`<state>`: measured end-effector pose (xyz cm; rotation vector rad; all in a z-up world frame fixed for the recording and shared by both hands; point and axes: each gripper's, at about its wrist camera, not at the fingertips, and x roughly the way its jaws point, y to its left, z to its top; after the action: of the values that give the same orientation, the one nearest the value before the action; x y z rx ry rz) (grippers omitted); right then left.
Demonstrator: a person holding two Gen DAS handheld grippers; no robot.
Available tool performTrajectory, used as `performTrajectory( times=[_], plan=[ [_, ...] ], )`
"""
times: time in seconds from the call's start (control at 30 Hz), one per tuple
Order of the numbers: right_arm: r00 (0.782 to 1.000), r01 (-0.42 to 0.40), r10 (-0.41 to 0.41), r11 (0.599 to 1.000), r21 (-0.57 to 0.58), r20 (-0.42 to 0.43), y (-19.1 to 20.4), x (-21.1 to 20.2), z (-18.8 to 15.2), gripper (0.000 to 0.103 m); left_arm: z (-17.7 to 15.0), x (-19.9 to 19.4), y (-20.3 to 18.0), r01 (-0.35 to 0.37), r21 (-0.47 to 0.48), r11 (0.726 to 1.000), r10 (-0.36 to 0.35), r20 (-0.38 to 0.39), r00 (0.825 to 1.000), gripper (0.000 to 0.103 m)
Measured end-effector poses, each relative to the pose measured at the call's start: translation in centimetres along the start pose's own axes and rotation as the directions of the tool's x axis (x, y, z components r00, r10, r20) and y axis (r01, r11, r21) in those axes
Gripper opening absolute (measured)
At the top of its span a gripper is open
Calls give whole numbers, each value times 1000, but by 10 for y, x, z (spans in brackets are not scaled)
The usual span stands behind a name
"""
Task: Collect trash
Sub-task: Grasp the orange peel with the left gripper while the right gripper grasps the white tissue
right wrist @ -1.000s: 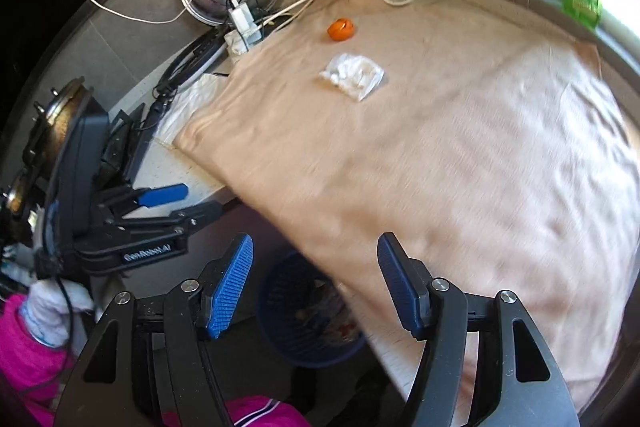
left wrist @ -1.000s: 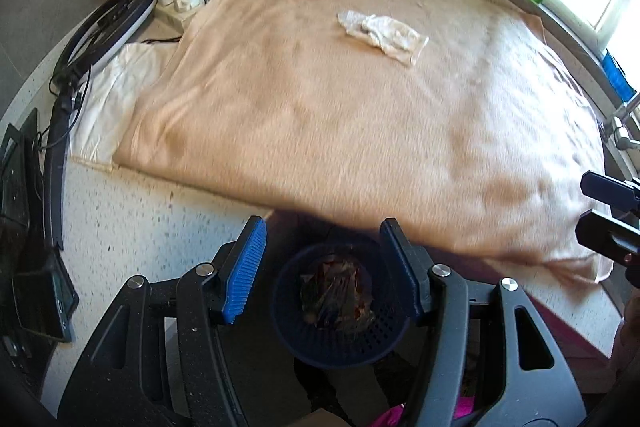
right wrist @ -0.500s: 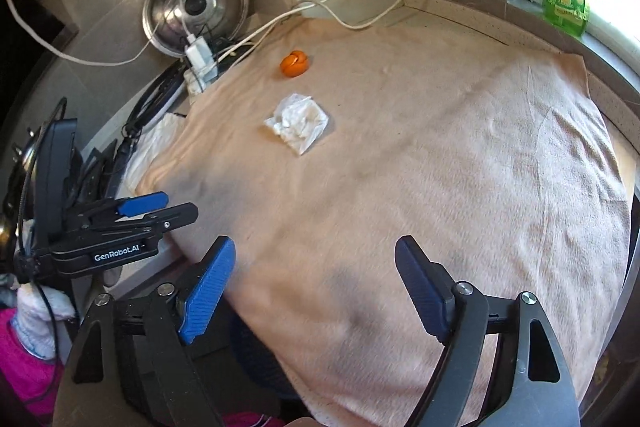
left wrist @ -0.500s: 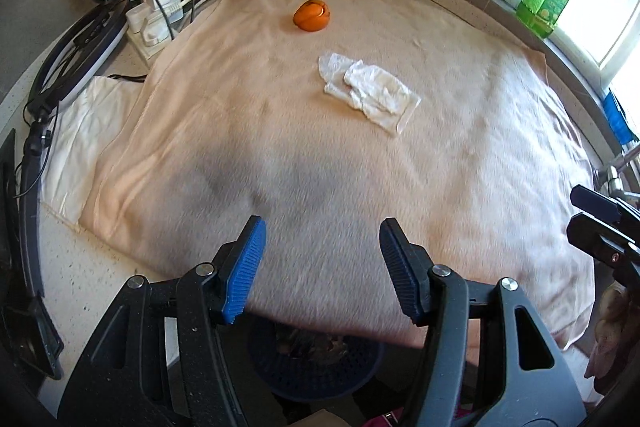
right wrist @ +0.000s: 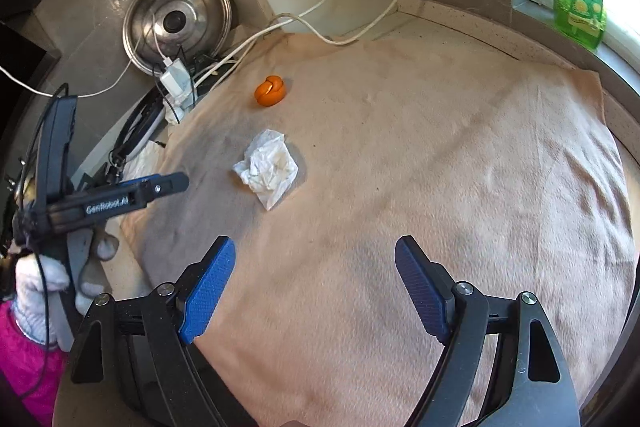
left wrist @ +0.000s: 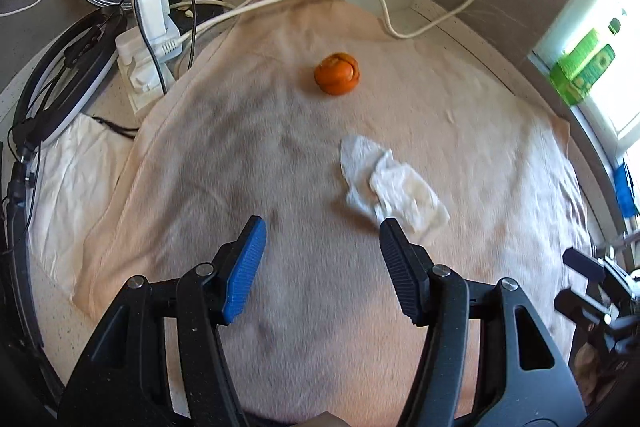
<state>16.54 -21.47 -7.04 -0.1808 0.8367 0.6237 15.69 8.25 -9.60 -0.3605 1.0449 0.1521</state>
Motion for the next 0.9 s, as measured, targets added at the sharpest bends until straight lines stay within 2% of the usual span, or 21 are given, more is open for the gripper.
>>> performTrajectory(
  times=[0.27, 0.43, 0.57, 0.73, 0.9],
  plan=[
    [998, -51, 49, 997, -53, -34, 6, 27, 31, 82, 47, 29, -4, 21, -38, 999, -21, -15, 1000, 61],
    [991, -115, 111, 992, -50, -77, 10, 49, 48, 82, 73, 50, -14, 15, -35, 999, -16, -32, 999, 61],
    [987, -137, 130, 988, -68, -98, 13, 67, 56, 82, 90, 63, -17, 22, -44, 999, -24, -41, 999, 61],
    [977, -173, 161, 981, -82, -137, 17, 91, 61, 81, 110, 85, -11, 36, -102, 994, -43, -65, 997, 61],
    [970, -193, 169, 973, -129, -176, 25, 112, 64, 76, 125, 107, -11, 38, -121, 992, -49, -88, 995, 61]
  ],
)
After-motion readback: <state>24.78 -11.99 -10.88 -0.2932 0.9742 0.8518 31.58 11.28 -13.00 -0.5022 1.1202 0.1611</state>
